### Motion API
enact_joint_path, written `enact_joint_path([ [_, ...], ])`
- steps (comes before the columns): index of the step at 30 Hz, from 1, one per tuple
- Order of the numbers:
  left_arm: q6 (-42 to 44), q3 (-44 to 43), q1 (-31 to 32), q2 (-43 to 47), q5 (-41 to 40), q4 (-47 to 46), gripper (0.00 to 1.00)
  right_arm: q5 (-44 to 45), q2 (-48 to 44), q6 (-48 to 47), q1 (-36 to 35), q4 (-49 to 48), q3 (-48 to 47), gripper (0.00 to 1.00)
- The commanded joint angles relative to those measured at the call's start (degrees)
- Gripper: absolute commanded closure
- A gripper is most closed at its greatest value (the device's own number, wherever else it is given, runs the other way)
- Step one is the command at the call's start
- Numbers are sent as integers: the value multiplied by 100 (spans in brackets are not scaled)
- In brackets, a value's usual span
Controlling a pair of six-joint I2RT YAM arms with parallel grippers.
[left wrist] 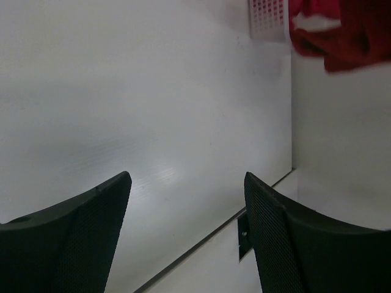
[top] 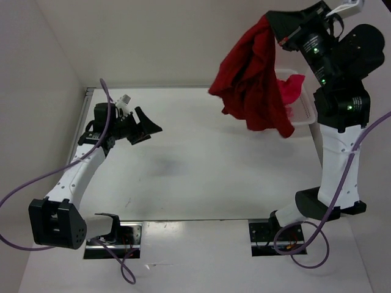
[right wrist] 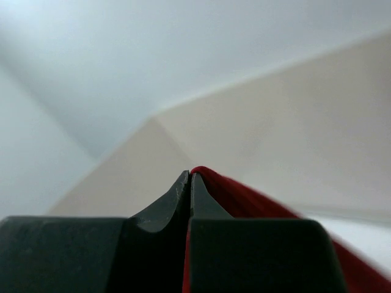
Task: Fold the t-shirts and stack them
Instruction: Move the tshirt to the center of the board
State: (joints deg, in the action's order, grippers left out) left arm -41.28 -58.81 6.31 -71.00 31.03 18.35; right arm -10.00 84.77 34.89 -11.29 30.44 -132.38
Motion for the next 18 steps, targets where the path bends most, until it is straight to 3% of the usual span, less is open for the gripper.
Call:
enact_joint_path([
  [1, -442, 43, -375, 77, -9, -235, 18, -1696, 338, 1105, -40, -1292, -867, 99],
  [2, -495, 123, -532, 78, -9, -296, 18, -2151, 469, 1307, -144, -1686, -999, 99],
  [5, -715, 474, -796, 131, 148, -498, 18, -2427, 672, 1704, -277, -1892, -1606, 99],
  [9, -847, 616, -912, 131, 185, -552, 18, -2683, 918, 2188, -740, -2384, -1660, 99],
  [11, -698, 511, -1104, 131, -69, -289, 18, -2622, 1050, 1935, -1076, -2175, -1547, 99],
  [13, -619, 300, -1263, 192, -385, 9, 20, -2481, 1050, 1479, -1174, -1901, -732, 99],
  [14, -540, 221, -1342, 192, -509, 98, 20, -2254, 763, 1424, -1174, -1962, 551, 99],
  [17, -399, -25, -1447, 192, -965, 301, 21, -2252, 365, 1608, -527, -2961, 3259, 99],
  [18, -399, -26, -1448, 131, -1063, 379, 21, -2034, 365, 1608, -384, -2964, 3697, 99],
])
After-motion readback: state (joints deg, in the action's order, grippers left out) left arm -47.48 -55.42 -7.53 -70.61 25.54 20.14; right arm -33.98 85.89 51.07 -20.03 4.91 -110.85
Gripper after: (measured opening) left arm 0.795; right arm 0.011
